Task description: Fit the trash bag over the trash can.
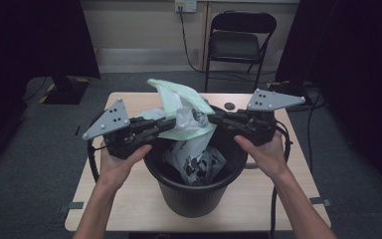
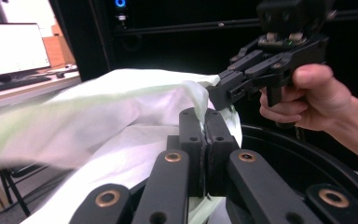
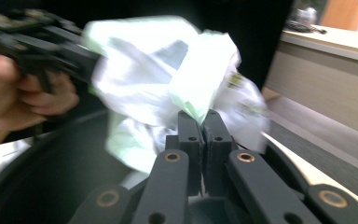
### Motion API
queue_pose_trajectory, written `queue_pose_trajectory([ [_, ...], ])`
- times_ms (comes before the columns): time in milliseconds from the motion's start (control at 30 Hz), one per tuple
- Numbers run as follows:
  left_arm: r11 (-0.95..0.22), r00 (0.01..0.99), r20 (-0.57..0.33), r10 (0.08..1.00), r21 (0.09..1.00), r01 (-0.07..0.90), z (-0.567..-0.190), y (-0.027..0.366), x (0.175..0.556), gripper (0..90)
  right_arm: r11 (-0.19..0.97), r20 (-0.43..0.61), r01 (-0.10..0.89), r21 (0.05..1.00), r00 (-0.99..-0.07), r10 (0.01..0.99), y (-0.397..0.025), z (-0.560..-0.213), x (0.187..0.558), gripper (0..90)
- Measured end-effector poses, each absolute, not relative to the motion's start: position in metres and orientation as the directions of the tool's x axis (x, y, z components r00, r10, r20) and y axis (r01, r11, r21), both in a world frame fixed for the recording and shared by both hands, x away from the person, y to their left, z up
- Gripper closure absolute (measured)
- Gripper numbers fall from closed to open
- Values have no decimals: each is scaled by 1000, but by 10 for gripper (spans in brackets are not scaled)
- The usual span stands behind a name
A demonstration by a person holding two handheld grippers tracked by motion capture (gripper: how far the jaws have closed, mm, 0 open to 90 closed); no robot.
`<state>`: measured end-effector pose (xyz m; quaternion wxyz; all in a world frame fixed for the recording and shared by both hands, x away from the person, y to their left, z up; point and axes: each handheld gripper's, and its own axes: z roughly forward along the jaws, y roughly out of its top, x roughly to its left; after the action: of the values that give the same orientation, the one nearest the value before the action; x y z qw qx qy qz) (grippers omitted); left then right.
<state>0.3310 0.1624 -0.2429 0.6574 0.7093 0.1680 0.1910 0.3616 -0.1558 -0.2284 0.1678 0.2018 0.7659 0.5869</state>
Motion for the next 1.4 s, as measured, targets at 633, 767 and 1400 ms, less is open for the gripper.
queue_pose_trajectory([
  [633, -19, 831, 3, 557, 1000, 9, -244, 182, 336, 466, 186, 43, 187, 965, -806, 591, -191, -260, 386, 885],
  [767, -17, 861, 10, 509, 1000, -2, -241, 175, 339, 424, 193, 25, 162, 968, -823, 567, -187, -256, 379, 875],
  [1400, -4, 852, 18, 523, 1000, -19, -244, 193, 332, 891, 134, 48, 186, 973, -736, 676, -180, -248, 396, 900],
])
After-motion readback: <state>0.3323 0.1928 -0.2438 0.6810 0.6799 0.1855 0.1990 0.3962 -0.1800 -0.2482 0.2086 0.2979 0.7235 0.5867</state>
